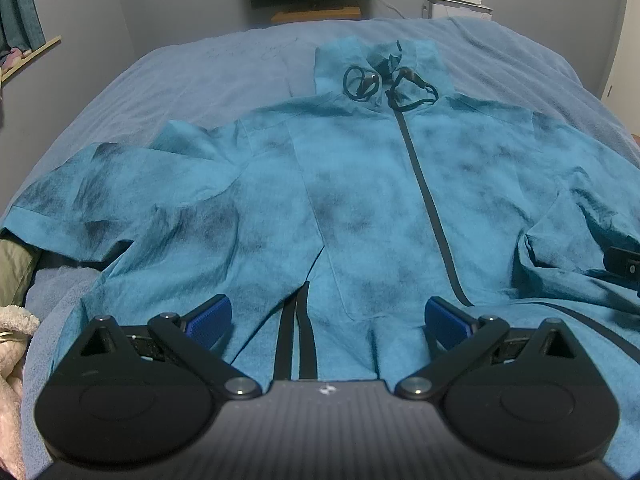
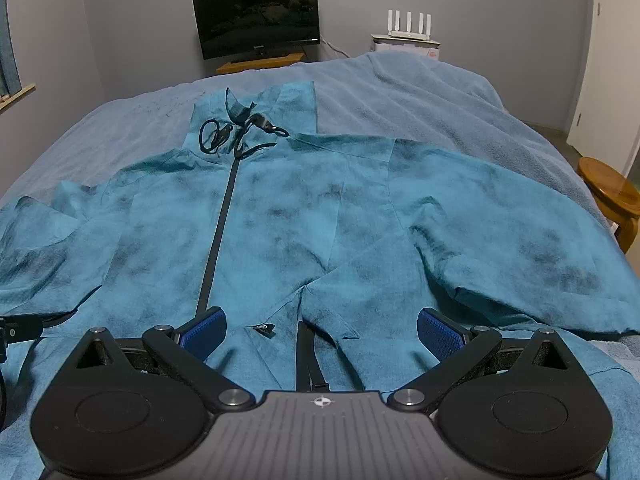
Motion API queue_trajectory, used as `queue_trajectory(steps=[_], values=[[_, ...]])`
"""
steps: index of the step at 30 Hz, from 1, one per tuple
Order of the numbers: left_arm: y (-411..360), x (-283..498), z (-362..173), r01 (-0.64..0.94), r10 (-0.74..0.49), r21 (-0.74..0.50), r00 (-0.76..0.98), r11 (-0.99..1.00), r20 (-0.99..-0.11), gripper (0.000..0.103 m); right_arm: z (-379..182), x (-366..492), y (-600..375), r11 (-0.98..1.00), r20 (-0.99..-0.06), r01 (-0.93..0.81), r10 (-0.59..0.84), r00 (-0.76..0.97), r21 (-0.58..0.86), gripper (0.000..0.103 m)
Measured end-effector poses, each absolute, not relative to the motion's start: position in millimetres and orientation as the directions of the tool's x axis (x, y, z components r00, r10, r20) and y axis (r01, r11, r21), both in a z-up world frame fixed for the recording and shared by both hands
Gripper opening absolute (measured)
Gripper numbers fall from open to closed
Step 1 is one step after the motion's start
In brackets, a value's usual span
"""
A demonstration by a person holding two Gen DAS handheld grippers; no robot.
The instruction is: Fold large clothes
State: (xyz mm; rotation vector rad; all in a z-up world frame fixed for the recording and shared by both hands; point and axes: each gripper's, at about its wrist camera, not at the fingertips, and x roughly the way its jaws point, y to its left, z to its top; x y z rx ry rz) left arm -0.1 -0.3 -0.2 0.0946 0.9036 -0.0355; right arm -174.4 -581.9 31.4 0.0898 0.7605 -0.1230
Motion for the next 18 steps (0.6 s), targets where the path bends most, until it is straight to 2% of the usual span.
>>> queue_trajectory(steps=[18], values=[[-0.4, -0.5, -0.2, 0.073, 0.009, 0.069, 0.617, 0.995, -0.787, 0.103, 31.6, -173.5, -582.3, 0.989, -0.696, 0.144, -0.079, 0.714, 0.036, 0.103]])
